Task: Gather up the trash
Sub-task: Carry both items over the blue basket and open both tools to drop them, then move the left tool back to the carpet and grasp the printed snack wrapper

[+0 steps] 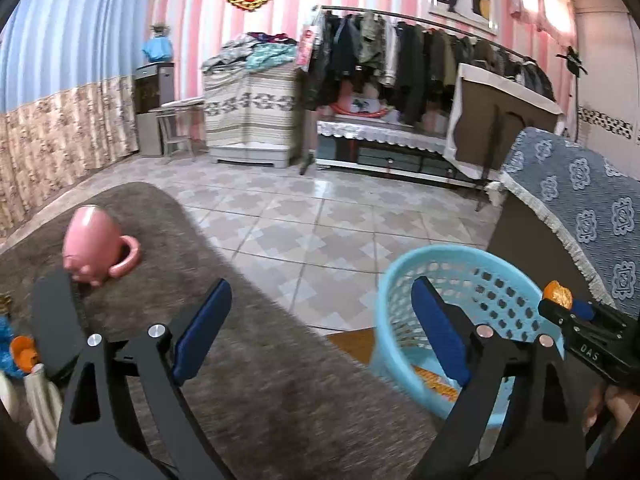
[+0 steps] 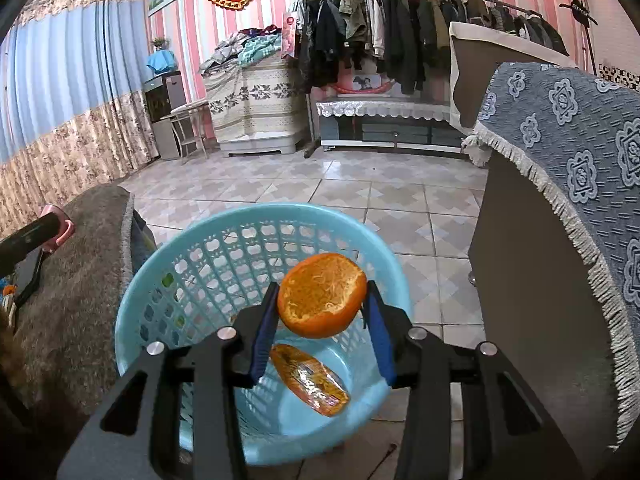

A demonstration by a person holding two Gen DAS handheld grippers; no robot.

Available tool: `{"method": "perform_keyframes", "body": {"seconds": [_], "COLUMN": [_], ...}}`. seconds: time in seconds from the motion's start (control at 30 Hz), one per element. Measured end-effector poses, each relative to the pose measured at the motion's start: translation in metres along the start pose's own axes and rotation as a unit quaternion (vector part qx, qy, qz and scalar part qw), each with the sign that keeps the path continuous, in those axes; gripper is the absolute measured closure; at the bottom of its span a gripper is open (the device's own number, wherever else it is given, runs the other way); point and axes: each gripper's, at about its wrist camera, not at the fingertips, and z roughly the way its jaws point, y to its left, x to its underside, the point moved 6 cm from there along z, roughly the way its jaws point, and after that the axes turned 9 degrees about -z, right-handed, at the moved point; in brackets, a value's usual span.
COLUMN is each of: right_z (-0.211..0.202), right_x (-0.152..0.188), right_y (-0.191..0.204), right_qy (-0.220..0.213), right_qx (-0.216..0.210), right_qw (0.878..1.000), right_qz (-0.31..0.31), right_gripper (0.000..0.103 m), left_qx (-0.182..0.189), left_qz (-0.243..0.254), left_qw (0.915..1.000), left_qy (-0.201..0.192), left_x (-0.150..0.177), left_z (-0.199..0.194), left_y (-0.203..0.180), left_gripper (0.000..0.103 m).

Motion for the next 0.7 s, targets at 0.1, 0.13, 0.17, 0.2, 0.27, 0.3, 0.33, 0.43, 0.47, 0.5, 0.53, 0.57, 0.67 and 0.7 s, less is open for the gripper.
{"method": "perform_keyframes", "body": {"seconds": [0.1,0.13,0.17,0.2,0.27,0.3,0.33,0.43,0.47,0.5,0.53,0.57,0.67,0.7], "right_z": [0.007,0.008,0.009,0.009,0.006,0.003,0.001,-0.010,-0.015,-0.018,-0.022,-0.025,-0.033,-0.038], "right_x": [-0.004,-0.006,-0.008,-0.010,-0.015,-0.018,-0.020,-0.026,-0.027,-0.029,-0.031,-0.033,-0.039,-0.042], "right_y": [0.012,0.016,0.020,0.024,0.028,0.030,0.032,0.036,0.037,0.037,0.037,0.039,0.044,0.047], "right_qy": [-0.004,-0.006,-0.008,-0.013,-0.024,-0.030,-0.034,-0.045,-0.050,-0.053,-0.054,-0.054,-0.054,-0.057], "right_qx": [0.004,0.007,0.012,0.021,0.031,0.038,0.039,0.047,0.049,0.050,0.050,0.049,0.043,0.041], "right_qw": [1.000,1.000,1.000,0.999,0.999,0.998,0.998,0.997,0.997,0.997,0.996,0.997,0.997,0.997], "right_qz": [-0.010,-0.015,-0.020,-0.026,-0.030,-0.034,-0.038,-0.043,-0.041,-0.040,-0.040,-0.039,-0.038,-0.038], "right_gripper": [0.060,0.060,0.053,0.047,0.031,0.031,0.030,0.012,0.009,0.009,0.009,0.009,0.007,0.007], "left_qx": [-0.015,-0.016,-0.018,-0.020,-0.022,-0.024,-0.026,-0.029,-0.030,-0.031,-0.031,-0.031,-0.034,-0.037], "left_qz": [-0.003,-0.005,-0.008,-0.012,-0.016,-0.017,-0.018,-0.023,-0.025,-0.027,-0.029,-0.031,-0.035,-0.035], "left_qw": [0.9999,0.9998,0.9998,0.9997,0.9996,0.9995,0.9995,0.9993,0.9992,0.9991,0.9990,0.9989,0.9986,0.9984], "left_qy": [-0.006,-0.007,-0.007,-0.008,-0.008,-0.008,-0.008,-0.009,-0.010,-0.011,-0.011,-0.013,-0.020,-0.025], "left_x": [-0.001,-0.001,0.000,0.000,0.000,0.000,0.000,0.002,0.002,0.002,0.003,0.003,0.003,0.002], "left_z": [-0.010,-0.013,-0.016,-0.020,-0.023,-0.025,-0.028,-0.034,-0.036,-0.039,-0.042,-0.046,-0.058,-0.065], "left_y": [0.014,0.018,0.022,0.026,0.032,0.034,0.037,0.043,0.045,0.047,0.050,0.052,0.058,0.061], "left_gripper": [0.013,0.013,0.013,0.013,0.012,0.012,0.012,0.012,0.012,0.012,0.012,0.012,0.012,0.012]}}
